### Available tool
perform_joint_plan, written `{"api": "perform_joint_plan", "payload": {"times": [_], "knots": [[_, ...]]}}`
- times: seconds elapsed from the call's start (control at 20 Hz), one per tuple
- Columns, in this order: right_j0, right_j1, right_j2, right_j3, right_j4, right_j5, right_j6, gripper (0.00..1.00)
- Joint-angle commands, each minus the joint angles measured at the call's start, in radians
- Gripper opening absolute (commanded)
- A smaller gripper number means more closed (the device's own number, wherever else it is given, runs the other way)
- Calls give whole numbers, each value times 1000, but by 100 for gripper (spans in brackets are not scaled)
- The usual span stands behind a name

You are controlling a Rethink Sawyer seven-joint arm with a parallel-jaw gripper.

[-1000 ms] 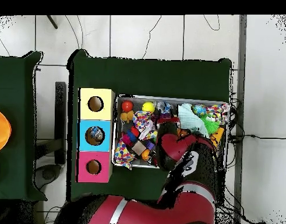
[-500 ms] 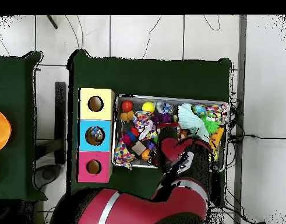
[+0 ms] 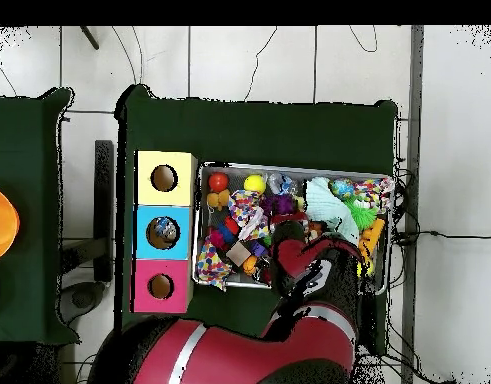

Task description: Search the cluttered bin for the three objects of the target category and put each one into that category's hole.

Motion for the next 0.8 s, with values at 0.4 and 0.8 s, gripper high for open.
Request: {"api": "perform_joint_plan", "payload": {"times": [0.4, 0.8], "knots": [[6, 24, 6, 35, 168, -234, -61, 100], [41, 45, -18, -1, 212, -216, -56, 100]]}}
